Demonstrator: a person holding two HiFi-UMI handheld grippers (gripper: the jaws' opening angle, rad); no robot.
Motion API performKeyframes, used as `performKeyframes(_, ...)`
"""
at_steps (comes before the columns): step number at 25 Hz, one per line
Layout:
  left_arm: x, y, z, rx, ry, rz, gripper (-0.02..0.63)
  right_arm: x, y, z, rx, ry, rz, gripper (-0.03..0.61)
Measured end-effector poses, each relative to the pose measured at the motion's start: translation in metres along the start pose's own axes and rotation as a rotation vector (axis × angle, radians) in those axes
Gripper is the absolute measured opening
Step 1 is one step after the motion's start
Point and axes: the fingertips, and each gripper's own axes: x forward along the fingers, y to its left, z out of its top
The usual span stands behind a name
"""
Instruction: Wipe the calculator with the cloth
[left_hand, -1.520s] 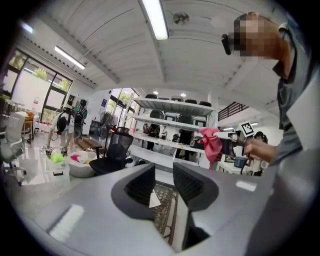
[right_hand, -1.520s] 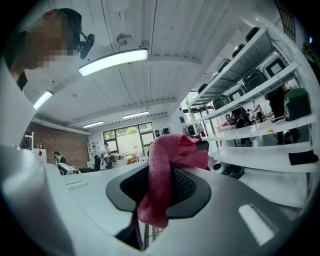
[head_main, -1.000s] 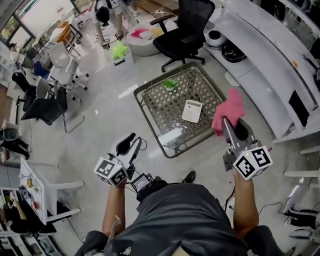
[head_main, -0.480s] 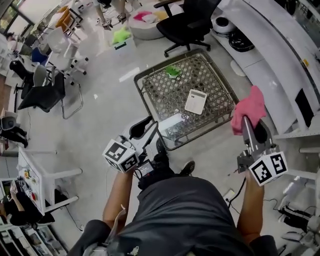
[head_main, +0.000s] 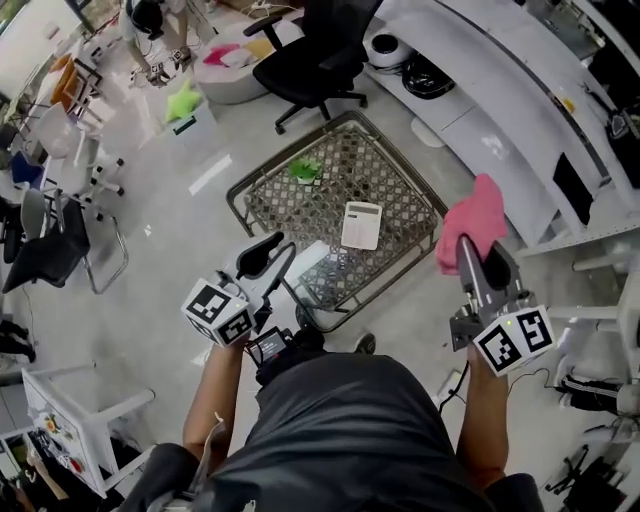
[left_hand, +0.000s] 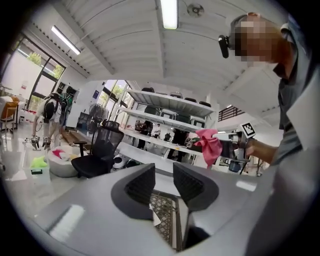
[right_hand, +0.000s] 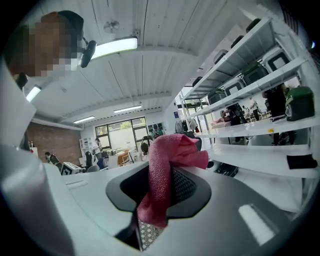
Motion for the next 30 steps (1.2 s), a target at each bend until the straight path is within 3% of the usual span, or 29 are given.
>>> performKeyframes(7,0.004,0.056,0.017,-0.008,-0.011,-0.065,0.170,0.040,0.032,0.005,-0.021,0.006,-0.057,0.086)
performKeyframes(16,0.002,0.103,0.010,-0.028,0.010,-0.124,0.170,0.081,0.060,-0.008,-0.033,0.030,-0.101,0.086)
performKeyframes(24,0.009,0.114,0.004,-0.044,0.020,-0.099,0.170,0.106,0.035,-0.040,-0.022,0.091,-0.106,0.086)
performKeyframes(30,-0.003,0.123,0.003,-0.061,0.051,-0.003,0.170,0.137,0.001,-0.083,0.024,0.140,-0.080,0.086)
